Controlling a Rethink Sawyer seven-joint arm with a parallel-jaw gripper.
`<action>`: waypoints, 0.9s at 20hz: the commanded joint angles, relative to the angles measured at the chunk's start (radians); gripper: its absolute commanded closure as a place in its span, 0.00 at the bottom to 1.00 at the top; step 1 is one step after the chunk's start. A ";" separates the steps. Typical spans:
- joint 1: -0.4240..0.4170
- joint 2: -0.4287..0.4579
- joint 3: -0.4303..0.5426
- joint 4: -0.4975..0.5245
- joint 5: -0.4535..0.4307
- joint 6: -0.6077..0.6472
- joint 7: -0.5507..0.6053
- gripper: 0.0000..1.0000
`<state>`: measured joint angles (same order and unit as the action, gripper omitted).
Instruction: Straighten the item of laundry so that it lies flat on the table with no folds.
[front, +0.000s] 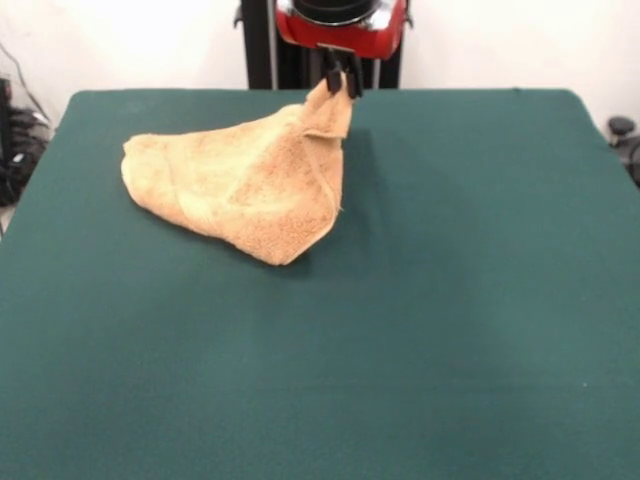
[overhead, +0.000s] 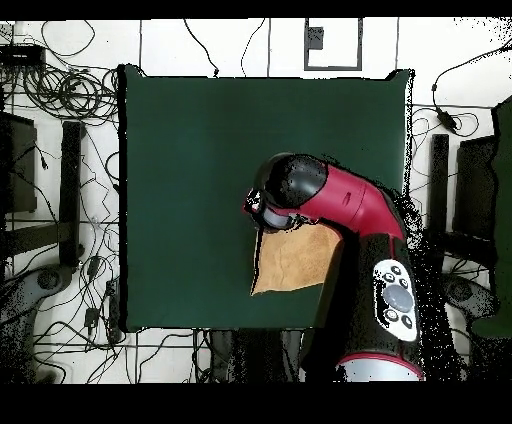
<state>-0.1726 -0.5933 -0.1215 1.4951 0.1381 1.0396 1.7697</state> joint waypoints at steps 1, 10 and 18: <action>0.019 0.038 0.092 -0.026 -0.031 0.104 0.063 1.00; -0.047 0.055 0.119 -0.080 -0.067 0.176 -0.055 1.00; -0.171 0.092 0.177 -0.251 -0.172 0.398 -0.227 1.00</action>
<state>-0.2975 -0.5829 -0.0832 1.3583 0.0426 1.2571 1.7697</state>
